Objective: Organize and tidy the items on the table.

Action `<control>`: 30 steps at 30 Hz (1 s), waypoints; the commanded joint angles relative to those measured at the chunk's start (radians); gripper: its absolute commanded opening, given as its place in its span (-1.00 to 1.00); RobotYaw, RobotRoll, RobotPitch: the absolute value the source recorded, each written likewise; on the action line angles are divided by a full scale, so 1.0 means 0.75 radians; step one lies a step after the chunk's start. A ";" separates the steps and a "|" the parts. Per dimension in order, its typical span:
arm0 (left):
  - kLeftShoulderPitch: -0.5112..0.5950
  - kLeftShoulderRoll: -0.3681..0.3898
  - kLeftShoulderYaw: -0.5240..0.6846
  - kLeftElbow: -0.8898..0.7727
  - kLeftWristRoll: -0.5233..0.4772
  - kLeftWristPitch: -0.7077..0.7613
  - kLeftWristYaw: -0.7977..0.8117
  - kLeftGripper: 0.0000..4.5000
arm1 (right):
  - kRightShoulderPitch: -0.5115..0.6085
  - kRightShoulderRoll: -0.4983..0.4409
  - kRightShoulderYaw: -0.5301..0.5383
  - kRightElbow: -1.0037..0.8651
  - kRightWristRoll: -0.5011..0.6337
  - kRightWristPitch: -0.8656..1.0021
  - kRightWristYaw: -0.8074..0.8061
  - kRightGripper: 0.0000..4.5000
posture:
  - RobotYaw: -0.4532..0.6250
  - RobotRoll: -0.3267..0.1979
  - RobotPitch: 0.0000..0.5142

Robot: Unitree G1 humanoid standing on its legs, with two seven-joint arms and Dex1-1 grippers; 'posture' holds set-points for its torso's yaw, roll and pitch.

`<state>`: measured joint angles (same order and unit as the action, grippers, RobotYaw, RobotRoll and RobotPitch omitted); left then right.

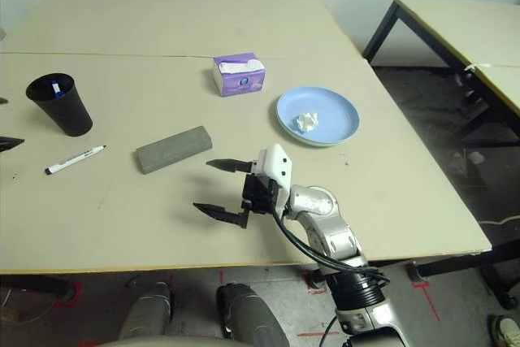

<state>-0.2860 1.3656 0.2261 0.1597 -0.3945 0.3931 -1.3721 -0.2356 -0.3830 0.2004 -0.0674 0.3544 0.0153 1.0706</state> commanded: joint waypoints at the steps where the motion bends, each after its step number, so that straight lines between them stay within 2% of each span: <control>1: -0.060 -0.058 -0.150 0.068 0.127 -0.024 0.040 0.99 | 0.003 0.005 0.020 -0.005 -0.013 -0.005 -0.004 1.00 | -0.18 0.25 -0.46; 7: -0.238 -0.208 -0.319 0.246 0.307 -0.089 0.124 0.99 | 0.026 -0.011 0.009 -0.037 -0.018 0.006 -0.027 1.00 | -0.23 0.25 -0.47; 14: -0.361 -0.331 -0.390 0.404 0.424 -0.165 0.189 0.99 | 0.060 -0.027 0.013 -0.089 -0.013 0.022 -0.056 1.00 | -0.27 0.25 -0.46; 30: -0.456 -0.511 -0.435 0.556 0.540 -0.184 0.267 0.99 | 0.058 -0.032 0.023 -0.129 -0.013 0.054 -0.075 1.00 | -0.31 0.25 -0.44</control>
<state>-0.6214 0.9952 -0.0866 0.5558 -0.0044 0.2575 -1.1838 -0.1941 -0.3982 0.2081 -0.1475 0.3514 0.0480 1.0167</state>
